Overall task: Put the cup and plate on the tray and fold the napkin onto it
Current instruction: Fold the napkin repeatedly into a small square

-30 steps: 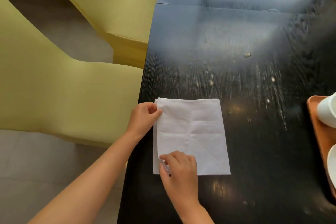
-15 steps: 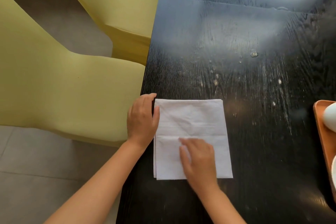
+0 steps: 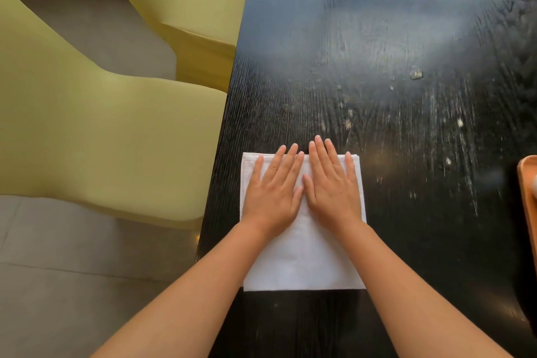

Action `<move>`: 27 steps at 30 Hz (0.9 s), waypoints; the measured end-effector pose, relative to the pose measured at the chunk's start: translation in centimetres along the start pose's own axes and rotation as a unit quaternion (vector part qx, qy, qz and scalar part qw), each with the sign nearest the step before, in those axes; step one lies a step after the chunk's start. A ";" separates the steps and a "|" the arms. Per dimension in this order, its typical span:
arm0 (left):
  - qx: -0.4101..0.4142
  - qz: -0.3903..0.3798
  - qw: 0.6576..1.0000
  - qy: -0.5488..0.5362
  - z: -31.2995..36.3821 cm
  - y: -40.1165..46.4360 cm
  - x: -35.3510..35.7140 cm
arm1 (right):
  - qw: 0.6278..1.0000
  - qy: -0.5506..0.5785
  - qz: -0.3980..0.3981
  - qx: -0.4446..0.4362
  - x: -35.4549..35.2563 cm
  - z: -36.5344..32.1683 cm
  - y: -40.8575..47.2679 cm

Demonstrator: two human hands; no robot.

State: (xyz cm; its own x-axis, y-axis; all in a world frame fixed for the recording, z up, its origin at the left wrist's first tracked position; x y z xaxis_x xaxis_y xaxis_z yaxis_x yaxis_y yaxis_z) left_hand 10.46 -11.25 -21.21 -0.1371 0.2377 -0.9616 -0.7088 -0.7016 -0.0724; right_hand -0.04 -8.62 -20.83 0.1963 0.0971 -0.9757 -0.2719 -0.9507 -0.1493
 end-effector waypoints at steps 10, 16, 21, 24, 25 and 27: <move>-0.100 -0.006 0.995 0.021 -4.7 -2.8 -0.2 | 0.997 -0.064 -0.034 0.032 -0.9 5.4 -0.7; -0.081 0.071 0.994 -0.015 1.6 -5.9 -1.9 | 0.998 -0.006 0.042 0.042 -1.4 2.0 -7.6; -0.028 -0.019 0.999 -0.018 5.6 -9.0 1.2 | 0.999 -0.040 -0.020 -0.008 1.0 0.0 -12.2; 0.015 -0.058 0.998 0.009 4.2 -10.1 1.7 | 0.998 -0.052 -0.031 0.000 0.7 1.9 -12.3; 0.026 -0.069 0.997 0.013 3.8 -10.5 1.8 | 0.998 -0.054 -0.034 0.009 0.6 2.8 -12.5; 0.046 -0.093 0.994 0.014 3.1 -11.4 1.9 | 0.997 -0.058 -0.047 0.027 0.5 4.6 -13.3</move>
State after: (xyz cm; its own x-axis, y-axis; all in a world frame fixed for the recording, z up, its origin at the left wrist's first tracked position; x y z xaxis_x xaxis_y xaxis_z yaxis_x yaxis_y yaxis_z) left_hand 16.17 -0.75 -21.37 0.0213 0.3382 -0.9408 -0.7802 -0.5829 -0.2272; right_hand -0.70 5.46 -20.05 0.1141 0.2213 -0.9685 -0.3076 -0.9191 -0.2463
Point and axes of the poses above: each hand's wrist, its own y-axis towards the middle knuckle, its own x-axis out of the palm, z = x × y, the point moved 6 cm from there along y, towards the middle knuckle, and after that the axes turned 5 degrees about x, right-handed, at the moved point
